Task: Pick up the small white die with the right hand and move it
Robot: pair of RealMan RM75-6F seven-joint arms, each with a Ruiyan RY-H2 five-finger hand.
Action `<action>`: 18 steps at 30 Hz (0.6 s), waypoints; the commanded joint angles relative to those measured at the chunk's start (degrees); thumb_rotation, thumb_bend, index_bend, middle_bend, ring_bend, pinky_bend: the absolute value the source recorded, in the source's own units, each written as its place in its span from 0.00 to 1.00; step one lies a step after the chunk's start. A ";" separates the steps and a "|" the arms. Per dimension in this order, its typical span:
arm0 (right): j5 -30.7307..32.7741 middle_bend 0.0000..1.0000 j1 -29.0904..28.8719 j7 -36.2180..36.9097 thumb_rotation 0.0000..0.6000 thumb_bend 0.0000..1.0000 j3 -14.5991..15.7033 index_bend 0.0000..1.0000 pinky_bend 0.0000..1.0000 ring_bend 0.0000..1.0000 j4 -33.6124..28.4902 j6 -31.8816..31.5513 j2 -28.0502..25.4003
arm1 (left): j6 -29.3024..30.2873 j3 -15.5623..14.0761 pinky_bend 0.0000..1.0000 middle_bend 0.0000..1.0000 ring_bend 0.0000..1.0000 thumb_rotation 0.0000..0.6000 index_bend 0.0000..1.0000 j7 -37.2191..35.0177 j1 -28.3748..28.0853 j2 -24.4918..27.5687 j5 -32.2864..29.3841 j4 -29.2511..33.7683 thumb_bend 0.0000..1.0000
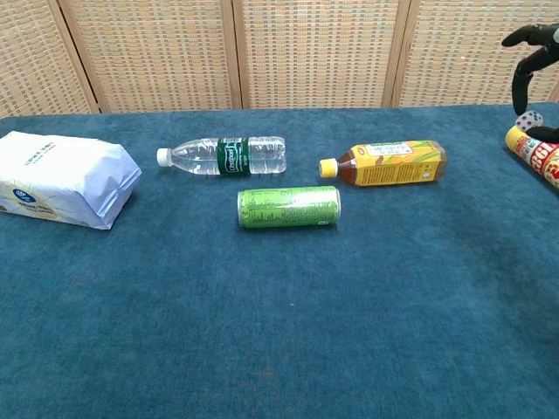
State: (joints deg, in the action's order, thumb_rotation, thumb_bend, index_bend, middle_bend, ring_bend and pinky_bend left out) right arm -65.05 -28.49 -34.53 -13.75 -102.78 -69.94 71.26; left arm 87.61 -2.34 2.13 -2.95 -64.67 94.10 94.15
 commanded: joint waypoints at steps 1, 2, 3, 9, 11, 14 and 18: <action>0.38 0.00 0.06 0.61 1.00 0.35 0.32 0.41 0.00 0.00 0.11 0.02 -0.07 | 0.03 -0.04 0.00 0.00 0.00 1.00 0.00 0.00 0.03 -0.02 0.03 -0.03 0.29; 0.34 0.00 0.07 0.88 1.00 0.35 0.46 0.41 0.00 0.00 0.22 0.02 -0.02 | 0.03 -0.03 0.00 0.00 0.00 1.00 0.00 0.04 0.02 -0.03 0.04 -0.05 0.29; 0.28 0.00 0.09 1.07 1.00 0.35 0.59 0.40 0.00 0.00 0.30 0.03 0.02 | 0.01 -0.03 0.00 0.00 0.00 1.00 0.00 0.03 0.01 -0.04 0.03 -0.04 0.29; 0.31 0.00 0.26 2.15 1.00 0.35 1.94 0.40 0.00 0.00 2.33 0.43 0.87 | 0.01 -0.03 0.00 0.00 0.00 1.00 0.00 0.21 0.00 -0.08 0.07 0.00 0.29; 0.41 0.00 0.43 2.62 1.00 0.35 2.38 0.40 0.00 0.00 3.10 0.54 1.10 | 0.00 -0.05 0.00 0.00 0.00 1.00 0.00 0.17 0.01 -0.06 0.04 0.01 0.28; 0.23 0.00 1.10 3.65 1.00 0.35 3.44 0.40 0.00 0.00 4.37 0.49 1.40 | 0.05 -0.05 0.00 0.00 0.00 1.00 0.00 0.16 0.01 -0.08 0.10 -0.04 0.28; -0.47 0.00 2.57 6.06 1.00 0.34 5.16 0.40 0.00 0.00 6.26 0.28 1.84 | -0.08 -0.15 0.00 0.00 0.00 1.00 0.00 0.42 -0.03 -0.17 0.23 -0.04 0.29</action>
State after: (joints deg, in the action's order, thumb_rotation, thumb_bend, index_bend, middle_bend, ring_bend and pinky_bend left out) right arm -65.16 -26.49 -29.23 -9.23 -97.19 -69.56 72.87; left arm 87.54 -2.48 2.54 -2.98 -64.83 94.32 94.12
